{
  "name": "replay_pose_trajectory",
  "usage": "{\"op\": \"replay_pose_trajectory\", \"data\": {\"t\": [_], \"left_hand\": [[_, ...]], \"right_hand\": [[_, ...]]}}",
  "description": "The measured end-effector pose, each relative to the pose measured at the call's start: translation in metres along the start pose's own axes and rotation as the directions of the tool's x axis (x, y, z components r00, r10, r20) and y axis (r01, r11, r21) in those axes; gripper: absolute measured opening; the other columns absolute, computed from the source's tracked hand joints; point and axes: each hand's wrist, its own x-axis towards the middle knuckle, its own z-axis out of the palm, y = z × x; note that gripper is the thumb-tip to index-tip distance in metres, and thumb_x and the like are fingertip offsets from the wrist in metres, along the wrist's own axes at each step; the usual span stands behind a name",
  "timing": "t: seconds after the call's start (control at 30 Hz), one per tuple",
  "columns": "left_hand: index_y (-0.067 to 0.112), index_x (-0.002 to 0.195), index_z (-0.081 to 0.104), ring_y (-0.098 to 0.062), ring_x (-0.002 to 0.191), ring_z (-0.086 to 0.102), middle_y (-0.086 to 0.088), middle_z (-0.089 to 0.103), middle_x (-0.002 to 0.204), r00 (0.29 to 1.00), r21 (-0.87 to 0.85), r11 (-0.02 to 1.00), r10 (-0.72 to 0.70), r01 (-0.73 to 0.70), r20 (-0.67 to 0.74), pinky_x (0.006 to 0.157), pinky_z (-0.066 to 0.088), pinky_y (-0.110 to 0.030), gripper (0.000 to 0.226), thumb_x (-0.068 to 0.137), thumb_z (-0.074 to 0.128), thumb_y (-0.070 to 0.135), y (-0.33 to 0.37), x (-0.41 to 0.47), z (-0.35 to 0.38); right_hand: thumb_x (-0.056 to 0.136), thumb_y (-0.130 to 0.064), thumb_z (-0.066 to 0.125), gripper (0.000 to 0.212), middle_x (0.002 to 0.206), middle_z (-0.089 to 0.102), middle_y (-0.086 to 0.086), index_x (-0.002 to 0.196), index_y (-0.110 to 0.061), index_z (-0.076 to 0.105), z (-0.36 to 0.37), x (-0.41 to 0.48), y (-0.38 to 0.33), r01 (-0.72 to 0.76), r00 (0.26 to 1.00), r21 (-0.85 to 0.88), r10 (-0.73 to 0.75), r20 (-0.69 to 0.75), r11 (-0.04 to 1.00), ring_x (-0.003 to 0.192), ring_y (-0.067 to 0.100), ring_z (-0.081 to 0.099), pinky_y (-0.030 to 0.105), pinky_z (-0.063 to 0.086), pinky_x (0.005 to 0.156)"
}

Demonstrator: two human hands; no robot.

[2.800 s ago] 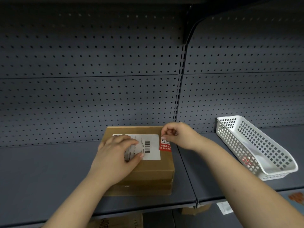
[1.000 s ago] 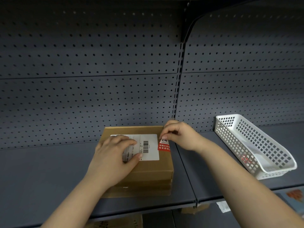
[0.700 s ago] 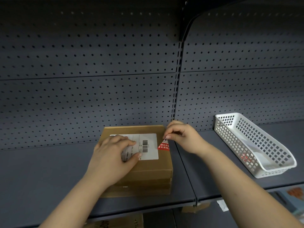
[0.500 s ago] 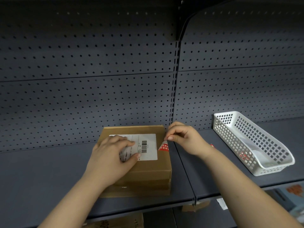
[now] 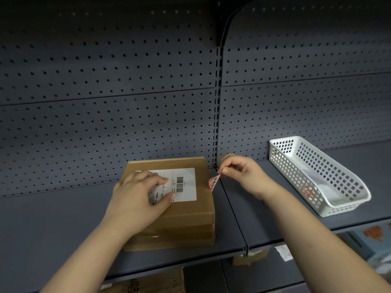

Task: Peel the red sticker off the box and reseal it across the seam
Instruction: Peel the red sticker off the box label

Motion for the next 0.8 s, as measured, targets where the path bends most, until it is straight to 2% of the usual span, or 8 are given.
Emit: {"op": "replay_pose_trajectory", "data": {"t": [0.43,0.57,0.7,0.8], "left_hand": [[0.04,0.109,0.064,-0.014,0.112,0.048,0.018,0.059,0.112,1.0,-0.018,1.0,0.01,-0.01,-0.014,0.089,0.038,-0.044,0.058,0.068,0.041,0.073,0.001,-0.002,0.0],[0.038,0.108,0.065,-0.015,0.111,0.05,0.018,0.06,0.11,1.0,-0.027,0.999,0.018,-0.019,-0.023,0.09,0.041,-0.046,0.058,0.068,0.042,0.073,0.001,-0.002,0.0],[0.038,0.107,0.066,-0.016,0.111,0.05,0.017,0.061,0.109,0.999,-0.029,0.999,0.022,-0.023,-0.028,0.09,0.041,-0.047,0.057,0.068,0.043,0.073,0.001,-0.002,0.001],[0.038,0.107,0.066,-0.016,0.111,0.05,0.017,0.061,0.109,0.999,-0.022,0.999,0.023,-0.023,-0.026,0.089,0.041,-0.048,0.057,0.068,0.043,0.074,0.001,-0.002,0.001]], "right_hand": [[0.088,0.001,0.056,0.035,0.076,0.068,-0.009,0.075,-0.028,0.071,-0.002,-0.025,0.018,-0.081,0.987,0.165,0.102,-0.123,0.983,0.076,0.015,0.059,0.029,0.051,0.075],[0.086,-0.008,0.057,0.025,0.073,0.066,-0.01,0.075,-0.027,0.07,0.004,-0.032,0.022,-0.069,0.979,0.224,0.109,-0.171,0.972,0.073,0.012,0.058,0.026,0.051,0.072],[0.087,-0.004,0.055,0.027,0.073,0.064,-0.007,0.076,-0.023,0.069,0.006,-0.04,0.03,-0.072,0.973,0.285,0.13,-0.191,0.956,0.075,0.015,0.058,0.032,0.051,0.074],[0.083,-0.01,0.057,0.021,0.074,0.065,-0.006,0.075,-0.025,0.069,0.007,-0.047,0.032,-0.087,0.971,0.333,0.154,-0.181,0.939,0.075,0.014,0.059,0.035,0.05,0.077]]}}
